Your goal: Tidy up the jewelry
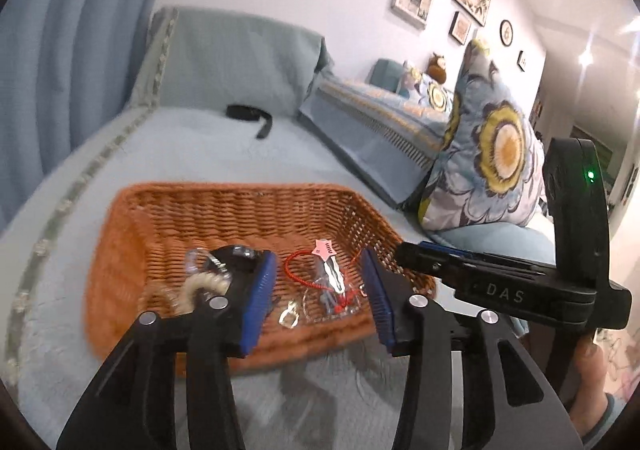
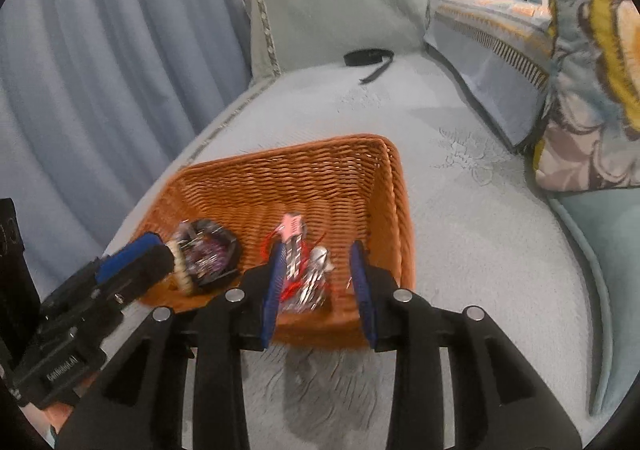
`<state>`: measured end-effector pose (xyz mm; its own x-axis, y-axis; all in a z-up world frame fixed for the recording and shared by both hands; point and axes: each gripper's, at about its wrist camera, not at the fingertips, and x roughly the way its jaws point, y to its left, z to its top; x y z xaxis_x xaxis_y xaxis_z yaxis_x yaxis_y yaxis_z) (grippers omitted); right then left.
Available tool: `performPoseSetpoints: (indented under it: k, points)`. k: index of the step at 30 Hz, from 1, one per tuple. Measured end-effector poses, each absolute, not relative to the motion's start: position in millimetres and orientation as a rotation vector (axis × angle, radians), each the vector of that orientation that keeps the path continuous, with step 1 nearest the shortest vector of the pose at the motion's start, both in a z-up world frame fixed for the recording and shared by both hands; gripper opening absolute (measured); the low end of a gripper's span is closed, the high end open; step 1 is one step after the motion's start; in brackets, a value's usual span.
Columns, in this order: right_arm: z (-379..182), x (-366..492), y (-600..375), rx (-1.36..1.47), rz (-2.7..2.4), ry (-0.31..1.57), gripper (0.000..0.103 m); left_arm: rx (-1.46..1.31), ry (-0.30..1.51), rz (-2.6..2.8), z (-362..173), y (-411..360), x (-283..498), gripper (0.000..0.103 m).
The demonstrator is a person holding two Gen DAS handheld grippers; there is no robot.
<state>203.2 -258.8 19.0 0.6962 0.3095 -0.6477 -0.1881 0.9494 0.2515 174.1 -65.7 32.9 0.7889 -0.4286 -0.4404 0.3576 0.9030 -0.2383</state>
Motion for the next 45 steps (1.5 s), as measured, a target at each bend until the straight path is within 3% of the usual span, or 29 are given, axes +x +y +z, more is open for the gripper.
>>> performPoseSetpoints:
  k: [2, 7, 8, 11, 24, 31, 45]
  points:
    - [26, 183, -255, 0.164, 0.296, 0.728, 0.03, -0.129, 0.478, -0.401, 41, -60, 153, 0.056]
    - [33, 127, -242, 0.146, 0.322, 0.657, 0.03, -0.074, 0.418, -0.324, 50, -46, 96, 0.066]
    - [32, 116, -239, 0.138, 0.322, 0.639, 0.033, -0.06, 0.407, -0.3, 50, -45, 88, 0.072]
    - [30, 88, -232, 0.112, 0.295, 0.575, 0.056, -0.026, 0.348, -0.209, 50, -35, 55, 0.084]
    - [9, 26, -227, 0.041, 0.211, 0.373, 0.068, -0.002, 0.22, -0.018, 19, -23, 5, 0.086]
    - [-4, 25, -221, 0.011, 0.216, 0.37, 0.071, 0.013, 0.225, 0.062, 9, -24, 5, 0.094]
    - [-10, 26, -230, 0.055, 0.183, 0.375, 0.075, 0.002, 0.239, 0.103, 8, -20, 8, 0.095]
